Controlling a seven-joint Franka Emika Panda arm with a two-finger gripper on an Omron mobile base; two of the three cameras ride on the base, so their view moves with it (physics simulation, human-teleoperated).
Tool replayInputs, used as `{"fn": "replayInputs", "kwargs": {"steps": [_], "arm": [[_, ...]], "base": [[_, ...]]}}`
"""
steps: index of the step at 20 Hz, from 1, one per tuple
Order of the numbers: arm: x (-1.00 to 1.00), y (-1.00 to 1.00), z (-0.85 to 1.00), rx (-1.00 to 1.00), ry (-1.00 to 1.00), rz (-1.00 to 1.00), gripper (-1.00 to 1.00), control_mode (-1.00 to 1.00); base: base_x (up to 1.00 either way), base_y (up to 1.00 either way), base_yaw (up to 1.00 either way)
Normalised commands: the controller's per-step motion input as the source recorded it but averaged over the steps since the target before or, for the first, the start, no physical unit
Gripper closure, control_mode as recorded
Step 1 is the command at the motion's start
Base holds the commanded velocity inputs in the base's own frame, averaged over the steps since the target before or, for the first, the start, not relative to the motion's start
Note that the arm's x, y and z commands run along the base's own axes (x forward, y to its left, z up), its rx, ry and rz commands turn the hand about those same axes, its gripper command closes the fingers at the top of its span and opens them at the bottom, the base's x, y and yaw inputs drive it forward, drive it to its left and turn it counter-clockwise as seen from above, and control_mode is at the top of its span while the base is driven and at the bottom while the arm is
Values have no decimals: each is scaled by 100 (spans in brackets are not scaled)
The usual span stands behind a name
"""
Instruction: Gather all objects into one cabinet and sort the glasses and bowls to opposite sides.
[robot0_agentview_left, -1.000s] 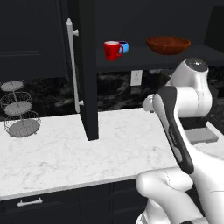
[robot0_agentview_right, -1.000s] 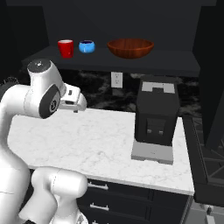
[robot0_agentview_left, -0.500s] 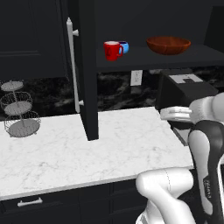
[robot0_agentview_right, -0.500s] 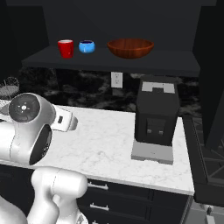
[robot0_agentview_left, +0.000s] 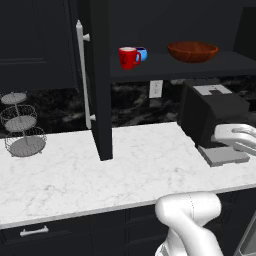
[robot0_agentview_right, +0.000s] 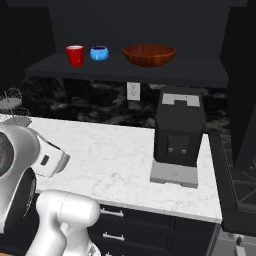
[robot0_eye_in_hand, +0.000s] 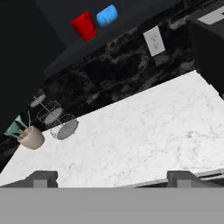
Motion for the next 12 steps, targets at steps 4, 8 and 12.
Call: {"fn": "replayInputs", "kwargs": {"steps": [4,8,12], "arm": [[-64,1,22,-14,1,-1,-100,-100],[-5,1,-5,0,1,0,-100,-100],[0,-3,-3,-9,3,13,-100,-100]], "base": [[0,0,0],[0,0,0],[0,0,0]]}}
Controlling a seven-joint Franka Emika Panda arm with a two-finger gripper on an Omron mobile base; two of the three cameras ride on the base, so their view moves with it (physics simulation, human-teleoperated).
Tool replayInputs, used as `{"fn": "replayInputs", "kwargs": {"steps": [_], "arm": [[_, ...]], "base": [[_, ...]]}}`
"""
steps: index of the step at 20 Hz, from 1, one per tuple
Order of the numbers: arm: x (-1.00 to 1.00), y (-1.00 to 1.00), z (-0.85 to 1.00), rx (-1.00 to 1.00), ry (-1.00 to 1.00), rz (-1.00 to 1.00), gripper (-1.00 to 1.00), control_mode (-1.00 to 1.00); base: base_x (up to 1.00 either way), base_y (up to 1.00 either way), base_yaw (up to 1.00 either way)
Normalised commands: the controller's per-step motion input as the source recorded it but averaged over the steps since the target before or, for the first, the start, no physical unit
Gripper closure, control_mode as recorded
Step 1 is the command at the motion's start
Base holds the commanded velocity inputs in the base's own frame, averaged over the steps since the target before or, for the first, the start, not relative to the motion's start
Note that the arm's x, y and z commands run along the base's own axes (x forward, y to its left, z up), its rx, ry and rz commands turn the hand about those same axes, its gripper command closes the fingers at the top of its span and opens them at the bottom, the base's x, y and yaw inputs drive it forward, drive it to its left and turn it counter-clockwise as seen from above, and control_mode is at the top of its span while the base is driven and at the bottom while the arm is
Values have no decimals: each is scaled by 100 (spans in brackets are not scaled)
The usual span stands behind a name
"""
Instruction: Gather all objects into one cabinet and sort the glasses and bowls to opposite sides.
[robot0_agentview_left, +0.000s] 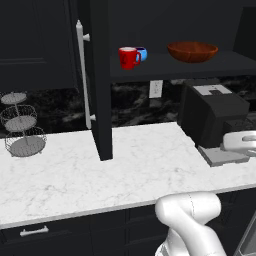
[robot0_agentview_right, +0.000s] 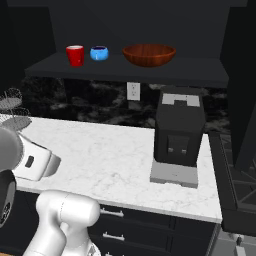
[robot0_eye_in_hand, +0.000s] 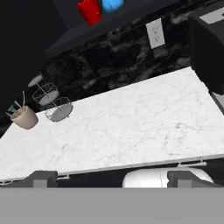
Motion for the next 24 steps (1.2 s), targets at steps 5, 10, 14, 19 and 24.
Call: {"fn": "replayInputs", "kwargs": {"steps": [5,10,14,19,24], "arm": [[-5,8,0,-23,2,10,-100,-100],[-8,7,0,-27,-1,1,-100,-100],[0,0,0,0,0,0,-100,-100],[0,0,0,0,0,0,-100,100],[0,0,0,0,0,0,-100,100]], "base": [[0,0,0],[0,0,0],[0,0,0],[-3,0,0],[-42,1,0]]}}
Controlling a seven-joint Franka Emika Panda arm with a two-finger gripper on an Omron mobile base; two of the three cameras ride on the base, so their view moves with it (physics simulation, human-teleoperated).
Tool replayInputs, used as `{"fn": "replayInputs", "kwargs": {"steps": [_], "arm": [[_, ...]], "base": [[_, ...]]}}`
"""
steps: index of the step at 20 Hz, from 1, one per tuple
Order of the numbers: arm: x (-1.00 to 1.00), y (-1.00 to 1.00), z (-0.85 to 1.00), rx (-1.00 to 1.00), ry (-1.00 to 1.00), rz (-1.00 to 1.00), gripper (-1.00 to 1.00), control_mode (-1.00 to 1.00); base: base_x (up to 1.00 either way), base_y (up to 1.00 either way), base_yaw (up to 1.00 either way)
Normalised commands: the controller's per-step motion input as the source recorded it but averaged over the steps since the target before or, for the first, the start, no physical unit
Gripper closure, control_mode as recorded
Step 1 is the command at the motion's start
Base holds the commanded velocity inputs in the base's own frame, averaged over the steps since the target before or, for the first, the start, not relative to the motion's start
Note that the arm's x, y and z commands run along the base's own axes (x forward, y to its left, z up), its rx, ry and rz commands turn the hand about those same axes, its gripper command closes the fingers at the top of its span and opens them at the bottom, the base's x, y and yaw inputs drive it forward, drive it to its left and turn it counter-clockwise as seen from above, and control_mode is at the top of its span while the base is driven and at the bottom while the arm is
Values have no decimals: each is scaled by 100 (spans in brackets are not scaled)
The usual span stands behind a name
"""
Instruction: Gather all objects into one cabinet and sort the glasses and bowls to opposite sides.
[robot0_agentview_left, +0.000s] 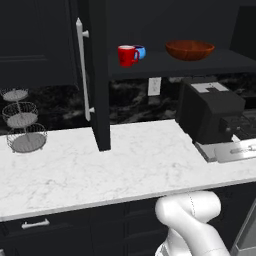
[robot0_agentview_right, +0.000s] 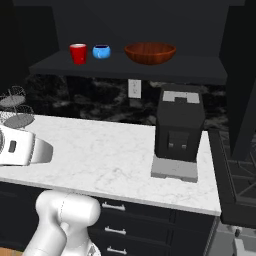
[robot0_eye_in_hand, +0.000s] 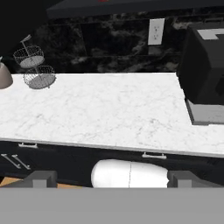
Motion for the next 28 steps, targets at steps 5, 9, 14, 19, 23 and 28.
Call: {"fn": "replayInputs", "kwargs": {"steps": [5,9,14,19,23,28], "arm": [[0,0,0,0,0,0,-100,100],[0,0,0,0,0,0,-100,100],[0,0,0,0,0,0,-100,100],[0,0,0,0,0,0,-100,100],[0,0,0,0,0,0,-100,100],[0,0,0,0,0,0,-100,100]], "base": [[-14,19,8],[-23,29,12],[-48,26,11],[-71,35,4],[-57,66,5],[-24,78,31]]}}
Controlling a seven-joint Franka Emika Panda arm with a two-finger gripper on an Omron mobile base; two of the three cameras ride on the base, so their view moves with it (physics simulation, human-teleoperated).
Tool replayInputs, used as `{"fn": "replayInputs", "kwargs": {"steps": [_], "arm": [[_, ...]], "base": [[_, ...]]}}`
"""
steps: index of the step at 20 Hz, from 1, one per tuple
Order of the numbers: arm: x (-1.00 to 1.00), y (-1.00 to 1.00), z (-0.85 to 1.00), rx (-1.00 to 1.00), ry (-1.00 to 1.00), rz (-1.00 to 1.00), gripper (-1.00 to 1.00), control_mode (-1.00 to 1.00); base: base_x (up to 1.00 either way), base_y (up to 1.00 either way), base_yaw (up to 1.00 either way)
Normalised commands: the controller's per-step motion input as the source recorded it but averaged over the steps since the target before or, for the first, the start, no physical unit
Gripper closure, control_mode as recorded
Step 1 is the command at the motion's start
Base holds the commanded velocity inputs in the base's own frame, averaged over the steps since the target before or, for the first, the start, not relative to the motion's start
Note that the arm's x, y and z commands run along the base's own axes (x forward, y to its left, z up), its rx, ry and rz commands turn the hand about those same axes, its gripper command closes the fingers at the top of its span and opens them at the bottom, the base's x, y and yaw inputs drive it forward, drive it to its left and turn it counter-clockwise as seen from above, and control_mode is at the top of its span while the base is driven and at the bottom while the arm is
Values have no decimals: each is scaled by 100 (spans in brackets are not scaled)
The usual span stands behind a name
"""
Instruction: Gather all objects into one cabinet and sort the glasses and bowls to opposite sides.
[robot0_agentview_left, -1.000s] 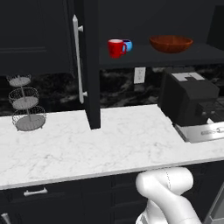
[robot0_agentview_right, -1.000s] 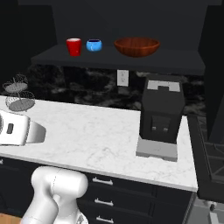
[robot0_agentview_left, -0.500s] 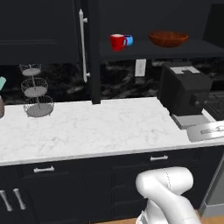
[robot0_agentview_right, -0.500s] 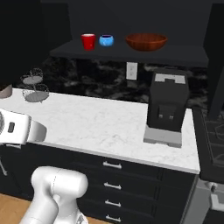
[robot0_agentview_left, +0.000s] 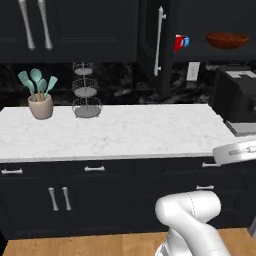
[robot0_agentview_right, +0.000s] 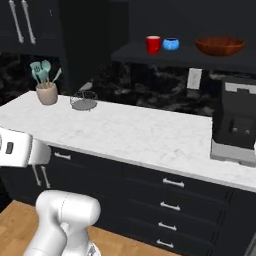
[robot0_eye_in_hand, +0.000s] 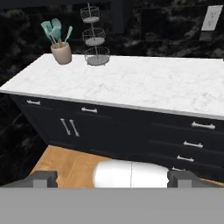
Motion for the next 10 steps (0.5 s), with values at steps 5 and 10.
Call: {"fn": "replayInputs", "kwargs": {"steps": [5,10], "arm": [[0,0,0,0,0,0,-100,100],[0,0,0,0,0,0,-100,100]], "base": [[-8,71,34],[0,55,39]]}}
